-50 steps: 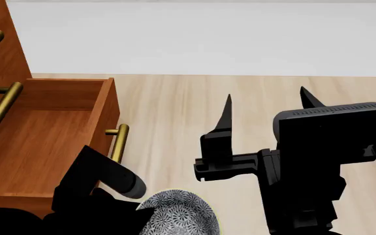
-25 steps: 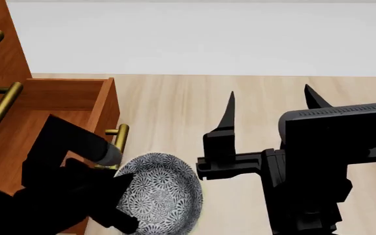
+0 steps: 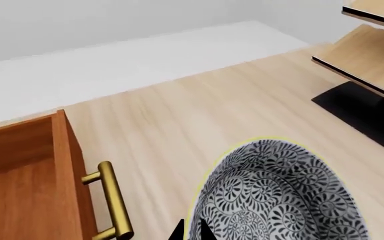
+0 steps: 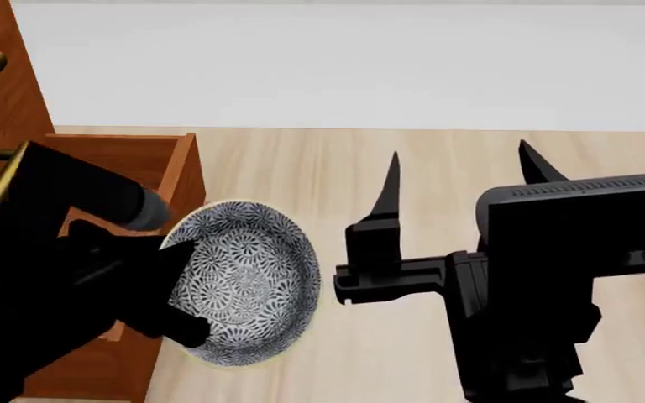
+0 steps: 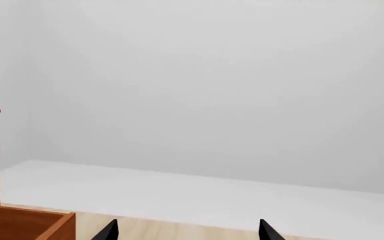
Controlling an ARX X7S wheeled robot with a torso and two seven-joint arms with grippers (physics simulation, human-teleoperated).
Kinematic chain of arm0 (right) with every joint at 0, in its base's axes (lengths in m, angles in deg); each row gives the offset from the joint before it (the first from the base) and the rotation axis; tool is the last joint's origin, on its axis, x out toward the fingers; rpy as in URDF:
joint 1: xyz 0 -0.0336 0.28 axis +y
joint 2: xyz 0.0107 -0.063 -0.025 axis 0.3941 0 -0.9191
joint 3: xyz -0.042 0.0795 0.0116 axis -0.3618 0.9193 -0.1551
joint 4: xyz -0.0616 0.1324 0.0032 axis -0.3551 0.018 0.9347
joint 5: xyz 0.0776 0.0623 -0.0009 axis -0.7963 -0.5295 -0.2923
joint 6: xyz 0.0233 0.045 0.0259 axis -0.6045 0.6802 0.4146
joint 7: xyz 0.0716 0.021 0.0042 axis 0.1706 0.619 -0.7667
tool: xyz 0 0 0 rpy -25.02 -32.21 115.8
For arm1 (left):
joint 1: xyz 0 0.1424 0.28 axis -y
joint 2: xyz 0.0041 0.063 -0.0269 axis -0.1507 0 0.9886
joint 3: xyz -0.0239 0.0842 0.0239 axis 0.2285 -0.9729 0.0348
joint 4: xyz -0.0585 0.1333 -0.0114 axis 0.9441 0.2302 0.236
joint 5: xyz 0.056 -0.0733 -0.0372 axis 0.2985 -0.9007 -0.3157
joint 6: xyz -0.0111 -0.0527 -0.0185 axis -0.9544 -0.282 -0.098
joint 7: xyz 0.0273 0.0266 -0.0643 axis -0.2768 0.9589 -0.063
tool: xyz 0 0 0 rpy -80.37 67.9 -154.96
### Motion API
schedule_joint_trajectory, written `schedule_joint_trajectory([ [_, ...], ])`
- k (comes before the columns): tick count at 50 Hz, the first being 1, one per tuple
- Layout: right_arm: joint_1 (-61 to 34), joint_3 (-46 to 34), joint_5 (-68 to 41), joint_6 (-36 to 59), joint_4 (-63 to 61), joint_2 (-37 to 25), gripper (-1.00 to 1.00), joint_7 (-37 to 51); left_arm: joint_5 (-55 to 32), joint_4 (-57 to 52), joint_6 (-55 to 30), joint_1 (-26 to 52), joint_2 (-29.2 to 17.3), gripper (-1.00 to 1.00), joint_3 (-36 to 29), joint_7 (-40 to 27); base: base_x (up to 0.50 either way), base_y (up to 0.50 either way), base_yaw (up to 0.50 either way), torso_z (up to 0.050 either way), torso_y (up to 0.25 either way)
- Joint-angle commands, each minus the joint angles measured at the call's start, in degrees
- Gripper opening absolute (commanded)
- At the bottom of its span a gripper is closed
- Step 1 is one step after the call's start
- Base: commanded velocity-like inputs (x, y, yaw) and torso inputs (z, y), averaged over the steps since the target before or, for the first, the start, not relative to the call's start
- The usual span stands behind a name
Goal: Put the bowl in the bottom drawer of the cabinet.
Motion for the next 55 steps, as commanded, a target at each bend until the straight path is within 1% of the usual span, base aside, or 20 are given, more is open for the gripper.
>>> schedule_joint_trajectory([
  [1,0.36,-0.64,0.88,-2.41,1.24,-0.09,1.0,-1.01,-1.05,0.02,-0.76,2.99,-0.7,-1.0,1.34,-2.77,0.0,0.0,0.0,0.0,0.01],
  [13,1.06,-1.75,2.51,-5.36,2.06,-0.45,1.0,-2.06,-2.36,0.74,-1.59,6.57,-1.66,-1.0,2.62,-4.73,0.0,0.0,0.0,0.0,0.0],
  [26,1.96,-2.29,3.11,-6.83,2.4,-0.87,1.0,-2.54,-1.51,2.11,-1.77,9.39,-2.85,-1.0,2.91,-5.69,0.0,0.0,0.0,0.0,0.0],
  [42,3.2,-2.14,3.58,-9.29,3.07,-1.17,1.0,-3.24,3.16,5.16,-0.54,11.95,-3.81,-1.0,1.4,-4.67,0.0,0.0,0.0,0.0,0.001],
  [55,3.1,-2.65,4.09,-11.3,4.3,-1.14,1.0,-4.32,8.26,8.06,0.92,13.8,-3.63,-1.0,-1.45,-3.54,0.0,0.0,0.0,0.0,0.001],
])
